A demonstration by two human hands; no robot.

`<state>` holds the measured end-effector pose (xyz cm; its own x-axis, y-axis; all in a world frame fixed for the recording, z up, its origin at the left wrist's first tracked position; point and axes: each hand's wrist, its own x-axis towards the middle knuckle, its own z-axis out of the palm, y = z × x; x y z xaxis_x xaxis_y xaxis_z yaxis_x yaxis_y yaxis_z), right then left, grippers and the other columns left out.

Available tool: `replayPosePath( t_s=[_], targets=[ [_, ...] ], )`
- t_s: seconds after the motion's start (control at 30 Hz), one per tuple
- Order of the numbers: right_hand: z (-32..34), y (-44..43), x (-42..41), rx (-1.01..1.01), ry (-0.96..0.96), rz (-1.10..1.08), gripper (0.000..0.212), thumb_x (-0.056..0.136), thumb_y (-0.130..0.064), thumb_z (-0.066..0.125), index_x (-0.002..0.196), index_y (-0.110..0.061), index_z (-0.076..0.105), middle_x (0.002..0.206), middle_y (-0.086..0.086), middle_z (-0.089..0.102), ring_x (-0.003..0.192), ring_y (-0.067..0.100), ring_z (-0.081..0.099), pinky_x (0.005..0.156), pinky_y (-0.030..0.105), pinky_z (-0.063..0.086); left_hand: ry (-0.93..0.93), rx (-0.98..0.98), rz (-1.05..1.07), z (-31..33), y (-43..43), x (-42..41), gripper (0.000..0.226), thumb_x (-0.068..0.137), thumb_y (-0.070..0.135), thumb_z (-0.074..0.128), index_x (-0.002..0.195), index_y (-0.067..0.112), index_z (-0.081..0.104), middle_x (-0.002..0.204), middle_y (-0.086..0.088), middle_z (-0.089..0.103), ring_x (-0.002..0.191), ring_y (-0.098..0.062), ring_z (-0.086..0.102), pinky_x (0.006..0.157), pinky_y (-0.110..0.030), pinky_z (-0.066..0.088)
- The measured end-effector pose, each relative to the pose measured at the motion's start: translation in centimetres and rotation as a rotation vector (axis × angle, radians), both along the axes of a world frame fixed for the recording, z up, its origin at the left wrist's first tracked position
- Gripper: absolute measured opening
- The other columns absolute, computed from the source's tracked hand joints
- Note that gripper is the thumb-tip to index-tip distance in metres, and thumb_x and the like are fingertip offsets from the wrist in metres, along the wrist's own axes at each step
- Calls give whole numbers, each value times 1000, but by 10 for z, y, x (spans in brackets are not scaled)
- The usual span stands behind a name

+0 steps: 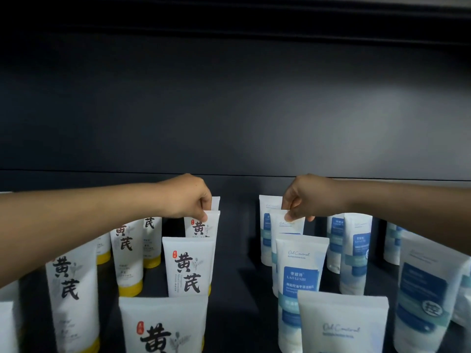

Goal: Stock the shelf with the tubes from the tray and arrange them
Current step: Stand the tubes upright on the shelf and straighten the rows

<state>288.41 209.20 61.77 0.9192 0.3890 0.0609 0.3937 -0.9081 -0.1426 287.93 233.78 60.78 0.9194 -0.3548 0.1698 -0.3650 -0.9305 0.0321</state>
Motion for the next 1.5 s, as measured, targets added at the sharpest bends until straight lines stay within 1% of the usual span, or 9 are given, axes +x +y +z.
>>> replayPosePath(
  t_s=[0.23, 0.4, 0.5, 0.63, 0.8, 1.1, 1.27, 1.4, 1.5],
  targets=[
    [-6, 3, 4, 53, -37, 11, 16, 84, -23, 68, 98, -15, 70, 77, -10, 66, 66, 17, 65, 63, 19, 50, -5, 60, 1, 3, 0, 1, 13, 82, 23, 68, 89, 13, 72, 80, 6, 66, 85, -11, 63, 75, -24, 47],
    [-7, 7, 7, 45, -50, 25, 12, 84, -22, 68, 95, -16, 70, 77, -7, 67, 69, 16, 65, 73, 26, 54, 7, 69, 2, 3, 2, 5, 14, 83, 24, 68, 89, 13, 71, 68, 16, 58, 72, -5, 55, 61, -13, 39],
    [-3, 6, 7, -4, -14, 28, 15, 86, -22, 66, 98, -14, 69, 75, -10, 64, 70, 15, 62, 72, 26, 52, 26, 68, -8, 4, 2, 6, 13, 83, 24, 67, 90, 14, 71, 72, 14, 61, 75, -6, 57, 64, -16, 42],
    [2, 4, 8, -53, 17, 55, 17, 86, -20, 66, 99, -10, 70, 91, 3, 71, 82, 20, 64, 82, 34, 53, 52, 75, -30, 6, -1, 4, 13, 83, 24, 67, 91, 14, 70, 74, 12, 62, 75, -5, 57, 67, -17, 44],
    [3, 5, 8, -77, 14, 65, 17, 86, -20, 66, 99, -10, 70, 98, 4, 71, 88, 18, 64, 86, 33, 51, 72, 90, -29, 7, -2, 3, 16, 84, 24, 67, 95, 13, 70, 80, 9, 64, 80, -7, 59, 76, -24, 48],
    [0, 4, 12, -67, 53, 84, 5, 87, -23, 64, 83, -23, 61, 74, -12, 62, 68, 13, 58, 74, 28, 51, 82, 96, -37, 7, 0, 5, 16, 84, 24, 66, 94, 12, 70, 73, 14, 60, 73, -5, 55, 67, -18, 44],
    [1, 6, 10, -101, 55, 98, 2, 87, -22, 64, 88, -20, 63, 80, -7, 64, 73, 15, 59, 76, 30, 51, 82, 124, -24, 8, -1, 2, 18, 85, 25, 65, 97, 13, 70, 72, 17, 57, 82, -9, 60, 73, -22, 47],
    [5, 8, 3, -113, 32, 88, 22, 87, -26, 63, 104, -13, 66, 88, -6, 63, 94, 27, 65, 86, 36, 52, 68, 163, 3, 11, -3, -1, 22, 86, 28, 63, 101, 13, 69, 79, 15, 59, 89, -10, 59, 82, -25, 47],
    [12, 9, -1, -115, 3, 69, 24, 88, -28, 61, 104, -11, 68, 91, -4, 66, 97, 27, 64, 87, 36, 52, 42, 179, 22, 21, -2, -5, 23, 87, 31, 61, 99, 13, 70, 93, 7, 67, 97, -13, 61, 90, -28, 49]
  ],
)
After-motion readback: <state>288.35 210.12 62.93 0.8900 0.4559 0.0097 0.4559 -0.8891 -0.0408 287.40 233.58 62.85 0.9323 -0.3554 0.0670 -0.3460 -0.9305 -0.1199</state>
